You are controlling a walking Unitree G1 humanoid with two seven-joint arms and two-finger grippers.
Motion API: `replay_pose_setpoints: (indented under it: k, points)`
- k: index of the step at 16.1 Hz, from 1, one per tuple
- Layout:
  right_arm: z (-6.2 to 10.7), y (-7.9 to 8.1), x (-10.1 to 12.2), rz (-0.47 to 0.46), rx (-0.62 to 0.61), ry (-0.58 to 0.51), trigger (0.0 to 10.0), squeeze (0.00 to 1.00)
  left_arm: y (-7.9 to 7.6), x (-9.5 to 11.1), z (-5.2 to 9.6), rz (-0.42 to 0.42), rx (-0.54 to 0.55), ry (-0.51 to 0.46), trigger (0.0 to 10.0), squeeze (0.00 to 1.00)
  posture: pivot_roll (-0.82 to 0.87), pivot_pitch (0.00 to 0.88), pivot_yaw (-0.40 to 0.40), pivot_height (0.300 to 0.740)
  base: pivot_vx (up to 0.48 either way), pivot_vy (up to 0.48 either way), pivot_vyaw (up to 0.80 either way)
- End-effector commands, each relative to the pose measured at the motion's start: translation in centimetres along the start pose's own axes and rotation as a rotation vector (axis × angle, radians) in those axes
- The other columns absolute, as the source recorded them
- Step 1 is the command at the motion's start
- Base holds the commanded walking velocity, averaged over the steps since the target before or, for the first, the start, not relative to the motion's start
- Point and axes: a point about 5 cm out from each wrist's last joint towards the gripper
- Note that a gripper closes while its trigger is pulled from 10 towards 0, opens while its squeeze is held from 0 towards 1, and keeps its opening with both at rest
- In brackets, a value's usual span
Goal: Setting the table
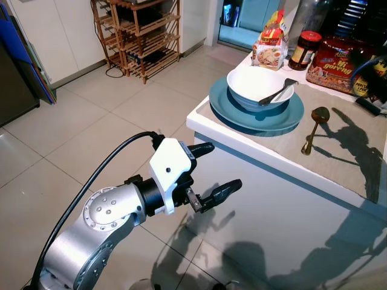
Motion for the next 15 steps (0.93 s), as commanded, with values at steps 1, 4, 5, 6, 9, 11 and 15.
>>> replay_pose_setpoints:
  k: [1,4,5,6,9,11,15]
  points:
    - [0.5,0.2,-0.3,-0.009,-0.044,0.026,10.0,0.0,0.7,0.1,-0.2,-0.056,0.077,0.011,10.0,0.0,0.01,0.053,-0.037,0.74,0.0,0.0,0.0]
    - [1.2,4.1,-4.8,0.002,-0.092,0.11,10.0,0.0,4.2,0.0,-1.0,-0.147,0.406,0.036,10.0,0.0,0.01,0.054,-0.038,0.74,0.0,0.0,0.0]
    - [1.3,5.2,-5.2,0.002,-0.085,0.108,10.0,0.0,4.8,0.0,-0.9,-0.172,0.449,0.048,10.0,0.0,0.03,0.057,-0.041,0.74,0.0,0.0,0.0]
    - [1.1,8.0,-5.6,-0.073,-0.08,0.082,10.0,0.0,6.1,0.3,-0.8,-0.176,0.546,0.039,10.0,0.0,0.03,0.059,-0.038,0.74,0.0,0.0,0.0]
    - [1.4,10.0,-5.1,-0.155,-0.116,0.042,10.0,0.0,7.2,1.8,-1.1,-0.17,0.616,-0.045,10.0,0.0,0.03,0.06,-0.035,0.74,0.0,0.245,-0.46]
    - [2.1,10.2,-4.9,-0.163,-0.136,0.025,10.0,0.0,7.7,2.4,-1.3,-0.189,0.64,-0.062,10.0,0.0,0.03,0.061,-0.035,0.74,0.0,0.48,-0.8]
    - [3.4,10.9,-4.2,-0.195,-0.175,-0.002,10.0,0.0,7.8,3.6,-1.8,-0.176,0.629,-0.129,10.0,0.0,0.02,0.062,-0.025,0.74,0.0,0.48,-0.2]
Point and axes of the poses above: a point about 5 cm out from each wrist's last joint towards the gripper, its own z axis pointing back from the gripper into the wrist, its own x axis along the axis of the wrist's last joint, y = z × x, and after that the axes turned 1 degree about -z, right-handed
